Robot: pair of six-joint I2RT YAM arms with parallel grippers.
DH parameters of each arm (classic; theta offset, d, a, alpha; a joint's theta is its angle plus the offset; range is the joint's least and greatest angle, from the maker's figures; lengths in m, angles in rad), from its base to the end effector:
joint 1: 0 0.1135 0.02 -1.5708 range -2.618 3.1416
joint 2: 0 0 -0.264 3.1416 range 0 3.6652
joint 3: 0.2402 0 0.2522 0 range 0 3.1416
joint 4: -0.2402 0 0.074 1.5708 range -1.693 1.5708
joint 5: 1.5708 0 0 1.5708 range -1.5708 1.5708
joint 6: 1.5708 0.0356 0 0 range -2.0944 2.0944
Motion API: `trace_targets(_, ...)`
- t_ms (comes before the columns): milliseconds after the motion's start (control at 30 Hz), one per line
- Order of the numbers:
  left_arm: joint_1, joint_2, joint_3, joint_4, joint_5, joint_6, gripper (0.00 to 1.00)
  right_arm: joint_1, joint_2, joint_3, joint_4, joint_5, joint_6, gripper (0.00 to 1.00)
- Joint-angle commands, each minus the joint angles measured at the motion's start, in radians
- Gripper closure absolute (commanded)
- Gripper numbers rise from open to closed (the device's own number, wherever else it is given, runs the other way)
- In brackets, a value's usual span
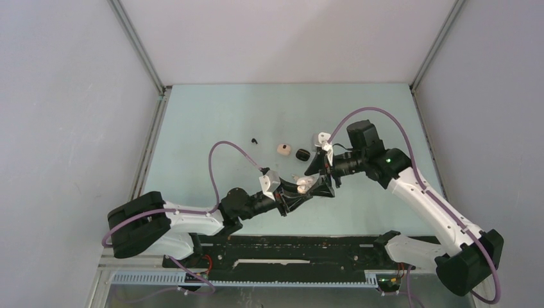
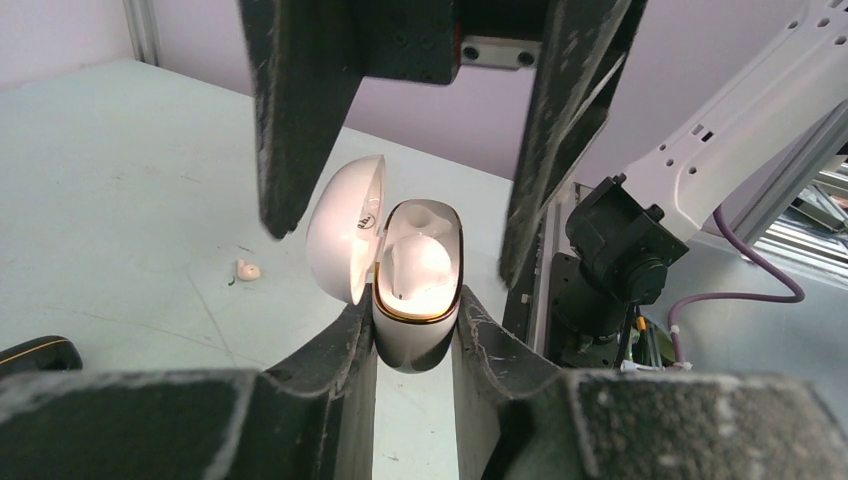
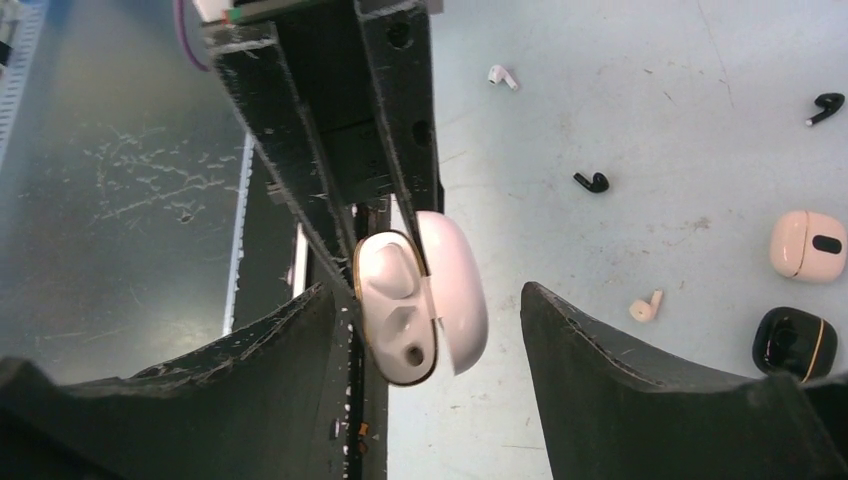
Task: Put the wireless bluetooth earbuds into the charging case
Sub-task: Place the earbud in the charging case, then pick up the earbud from the center of the board.
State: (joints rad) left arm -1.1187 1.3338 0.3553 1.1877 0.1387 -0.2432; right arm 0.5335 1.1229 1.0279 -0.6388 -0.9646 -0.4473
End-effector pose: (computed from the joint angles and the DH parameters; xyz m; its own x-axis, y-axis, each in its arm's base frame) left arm 0.1054 -0.2283 0.2231 -0.1407 -0.2562 -0.9563 0.9439 0.2569 -0.2077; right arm 0.1791 0.1397 0.3248 -0.1673 -0.3850 -0.9076 -0.9844 0.0152 0.1750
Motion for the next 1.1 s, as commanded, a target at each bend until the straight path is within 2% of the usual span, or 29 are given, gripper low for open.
trace_targets(0, -0.001, -0.025, -0.017, 0.05, -0.004, 0.018, 1.0, -0.057, -0.071, 0.092, -0.051, -0.141, -0.018, 0.29)
trace_targets(133, -0.001, -0.039, -0.015, 0.024, -0.007, 0.025, 1.0, -0.218, -0.098, 0.133, 0.006, -0.31, 0.079, 0.28)
trace_targets(300, -0.001, -0.075, -0.007, -0.026, -0.039, 0.022, 1.0, -0.346, -0.033, 0.093, 0.11, -0.365, 0.19, 0.29)
trace_targets(400, -0.001, -0.153, -0.007, -0.104, -0.088, 0.015, 1.0, -0.398, 0.037, 0.038, 0.209, -0.314, 0.256, 0.32)
trace_targets(500, -0.001, -0.273, 0.008, -0.285, -0.201, 0.02, 1.0, -0.394, 0.096, -0.015, 0.281, -0.143, 0.287, 0.42)
trace_targets(567, -0.001, -0.368, 0.022, -0.436, -0.305, 0.017, 1.0, -0.345, 0.12, -0.043, 0.33, -0.021, 0.281, 0.48)
trace_targets(700, -0.001, -0.571, 0.038, -0.732, -0.543, -0.024, 1.0, -0.153, 0.171, -0.043, 0.317, 0.165, 0.162, 0.52)
trace_targets(833, -0.001, -0.778, 0.034, -1.007, -0.762, -0.101, 1.0, 0.016, 0.28, -0.021, 0.309, 0.193, 0.086, 0.54)
trace_targets(933, -0.001, -0.916, 0.042, -1.17, -0.851, -0.141, 1.0, 0.121, 0.375, 0.017, 0.308, 0.203, 0.043, 0.55)
trace_targets(1067, -0.001, -1.003, 0.095, -1.404, -0.958, -0.187, 1.0, 0.276, 0.517, 0.101, 0.31, 0.257, -0.013, 0.6)
